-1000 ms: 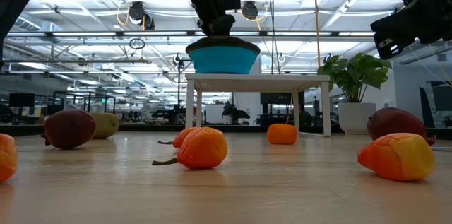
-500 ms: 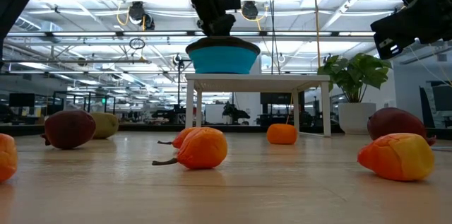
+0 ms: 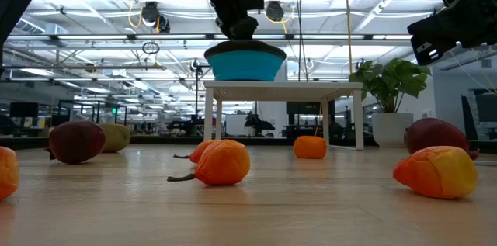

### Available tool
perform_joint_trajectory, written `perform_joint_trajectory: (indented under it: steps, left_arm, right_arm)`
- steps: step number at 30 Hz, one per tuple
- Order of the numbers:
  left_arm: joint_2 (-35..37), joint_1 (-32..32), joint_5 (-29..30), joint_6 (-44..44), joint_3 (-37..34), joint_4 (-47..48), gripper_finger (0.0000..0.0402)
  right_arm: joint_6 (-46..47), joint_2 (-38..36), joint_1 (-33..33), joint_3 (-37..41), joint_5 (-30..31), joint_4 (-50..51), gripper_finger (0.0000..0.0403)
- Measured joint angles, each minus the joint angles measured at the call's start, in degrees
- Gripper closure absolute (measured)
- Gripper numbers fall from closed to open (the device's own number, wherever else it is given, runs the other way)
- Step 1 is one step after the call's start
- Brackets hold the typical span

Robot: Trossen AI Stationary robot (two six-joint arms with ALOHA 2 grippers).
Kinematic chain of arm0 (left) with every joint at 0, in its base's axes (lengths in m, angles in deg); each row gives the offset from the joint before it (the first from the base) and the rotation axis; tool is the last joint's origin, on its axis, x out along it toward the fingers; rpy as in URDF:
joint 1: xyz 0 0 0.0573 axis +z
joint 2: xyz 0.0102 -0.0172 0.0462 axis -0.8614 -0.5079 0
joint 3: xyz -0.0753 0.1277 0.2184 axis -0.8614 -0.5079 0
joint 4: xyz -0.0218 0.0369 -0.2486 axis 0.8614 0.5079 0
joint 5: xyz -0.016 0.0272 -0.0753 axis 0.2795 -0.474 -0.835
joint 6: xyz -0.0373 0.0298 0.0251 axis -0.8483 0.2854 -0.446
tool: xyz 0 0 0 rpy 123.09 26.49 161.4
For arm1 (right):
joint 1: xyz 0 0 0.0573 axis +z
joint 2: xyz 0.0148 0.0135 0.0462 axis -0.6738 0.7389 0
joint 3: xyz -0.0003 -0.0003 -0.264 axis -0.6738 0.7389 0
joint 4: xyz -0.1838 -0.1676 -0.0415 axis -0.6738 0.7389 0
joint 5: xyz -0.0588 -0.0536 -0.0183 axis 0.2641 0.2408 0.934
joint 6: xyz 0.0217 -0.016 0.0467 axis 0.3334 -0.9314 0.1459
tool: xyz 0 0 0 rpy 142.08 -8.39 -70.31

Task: Pick & Place Fruit
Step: Put the kiwi into the blue strainer bowl on the shelf

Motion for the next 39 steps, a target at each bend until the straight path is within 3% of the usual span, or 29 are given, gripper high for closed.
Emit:
perform_joint_trajectory:
  steps: [8,16,39]
  left_arm:
    - [4.00,-3.51,4.87,-0.09,0.55,0.71,0.0105]
    - [9.75,-9.27,8.89,-13.11,0.63,3.51,0.0143]
    - [12.11,-21.94,10.77,-45.15,0.63,34.49,0.0317]
  right_arm:
    - [0.00,0.00,0.01,0.00,-0.04,-0.28,0.0403]
    - [0.00,0.00,0.01,0.00,-0.01,-0.45,0.0403]
    - [-0.02,-0.02,0.01,0.00,-0.02,0.72,0.0403]
